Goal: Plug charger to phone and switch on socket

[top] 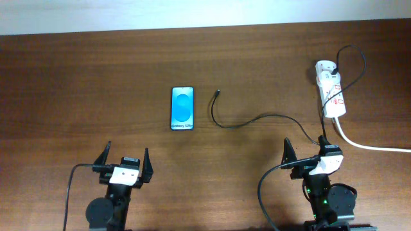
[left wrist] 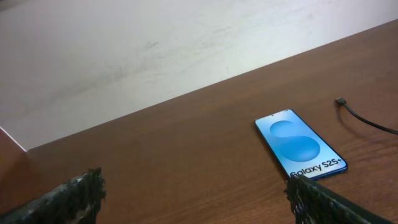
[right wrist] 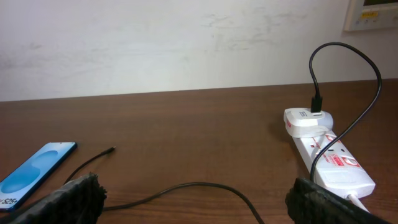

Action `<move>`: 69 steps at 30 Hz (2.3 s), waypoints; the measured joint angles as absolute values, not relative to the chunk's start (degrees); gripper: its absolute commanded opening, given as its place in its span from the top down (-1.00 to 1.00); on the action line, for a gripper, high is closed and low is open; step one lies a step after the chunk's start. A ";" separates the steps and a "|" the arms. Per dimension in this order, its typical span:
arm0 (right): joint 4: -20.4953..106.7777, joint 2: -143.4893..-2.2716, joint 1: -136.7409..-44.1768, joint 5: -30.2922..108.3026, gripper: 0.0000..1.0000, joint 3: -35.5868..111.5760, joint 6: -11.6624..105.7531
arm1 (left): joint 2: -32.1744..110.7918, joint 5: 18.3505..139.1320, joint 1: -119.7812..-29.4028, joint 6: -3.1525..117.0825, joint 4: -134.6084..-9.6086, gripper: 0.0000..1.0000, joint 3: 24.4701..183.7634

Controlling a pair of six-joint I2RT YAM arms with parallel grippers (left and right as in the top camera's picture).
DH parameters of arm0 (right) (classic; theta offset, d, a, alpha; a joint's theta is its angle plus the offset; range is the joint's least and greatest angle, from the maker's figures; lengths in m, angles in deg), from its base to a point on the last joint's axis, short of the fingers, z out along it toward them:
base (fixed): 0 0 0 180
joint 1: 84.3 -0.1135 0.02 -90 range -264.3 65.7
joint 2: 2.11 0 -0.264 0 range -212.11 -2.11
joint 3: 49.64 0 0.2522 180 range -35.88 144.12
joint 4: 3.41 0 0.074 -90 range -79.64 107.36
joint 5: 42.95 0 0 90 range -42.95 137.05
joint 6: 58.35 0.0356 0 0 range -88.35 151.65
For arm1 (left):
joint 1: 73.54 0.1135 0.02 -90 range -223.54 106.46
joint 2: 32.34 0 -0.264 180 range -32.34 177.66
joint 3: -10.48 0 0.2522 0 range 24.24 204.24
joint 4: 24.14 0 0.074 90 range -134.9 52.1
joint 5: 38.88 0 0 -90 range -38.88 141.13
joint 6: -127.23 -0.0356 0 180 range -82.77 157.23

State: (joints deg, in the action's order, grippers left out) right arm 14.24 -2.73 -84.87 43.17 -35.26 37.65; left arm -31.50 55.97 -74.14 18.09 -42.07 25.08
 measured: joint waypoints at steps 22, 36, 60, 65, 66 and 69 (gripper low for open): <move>14.24 -2.73 -84.87 43.17 -0.97 -35.26 37.69 | -31.50 55.97 -74.14 18.09 -42.07 -0.99 25.08; 14.24 -2.73 -84.87 43.17 -0.97 -35.26 37.67 | -31.50 55.97 -74.14 18.09 -42.04 -0.99 25.08; 14.24 -2.73 -84.87 43.17 -0.97 -35.26 37.65 | -29.84 56.01 -74.14 18.14 -36.01 -0.99 29.02; 14.26 -2.80 -84.87 43.17 -0.97 -35.26 37.69 | -19.65 57.89 -74.14 18.18 -37.30 -0.99 39.07; 14.26 -2.77 -84.87 43.17 -0.97 -35.26 37.63 | -16.92 58.39 -74.14 18.18 -39.03 -0.99 41.63; 14.26 -2.80 -84.87 43.17 -0.97 -35.26 37.67 | -7.67 60.38 -74.14 18.35 -48.01 -0.98 50.79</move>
State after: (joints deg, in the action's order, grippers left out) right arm 14.26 -2.80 -84.87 43.17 -35.26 37.67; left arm -7.67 60.38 -74.14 18.35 -48.01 50.79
